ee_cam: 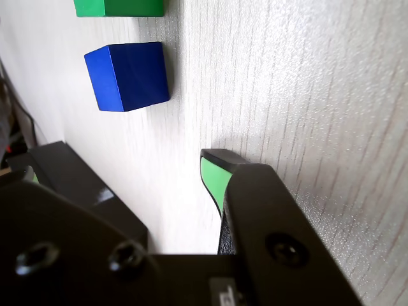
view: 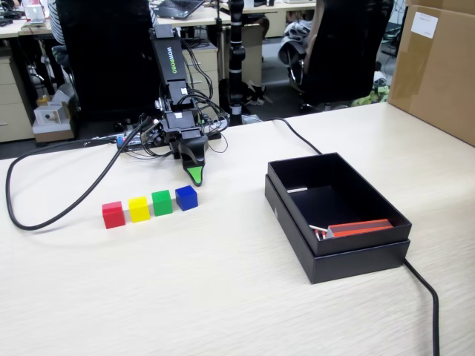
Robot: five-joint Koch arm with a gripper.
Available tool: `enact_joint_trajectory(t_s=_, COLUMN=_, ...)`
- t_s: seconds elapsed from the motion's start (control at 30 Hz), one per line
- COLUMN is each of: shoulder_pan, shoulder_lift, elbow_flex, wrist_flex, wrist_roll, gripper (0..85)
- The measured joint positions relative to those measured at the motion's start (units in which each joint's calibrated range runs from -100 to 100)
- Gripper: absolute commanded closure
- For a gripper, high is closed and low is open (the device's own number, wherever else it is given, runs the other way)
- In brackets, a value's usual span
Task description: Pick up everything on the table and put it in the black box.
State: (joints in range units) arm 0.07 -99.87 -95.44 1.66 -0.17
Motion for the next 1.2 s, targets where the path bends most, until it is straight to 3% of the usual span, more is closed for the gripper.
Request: enact_joint_trajectory(t_s=1.2, shoulder_pan=0.3, shoulder_lift=0.0, elbow_flex=0.1, wrist_flex=0.0, wrist_roll=0.0, gripper=37.8)
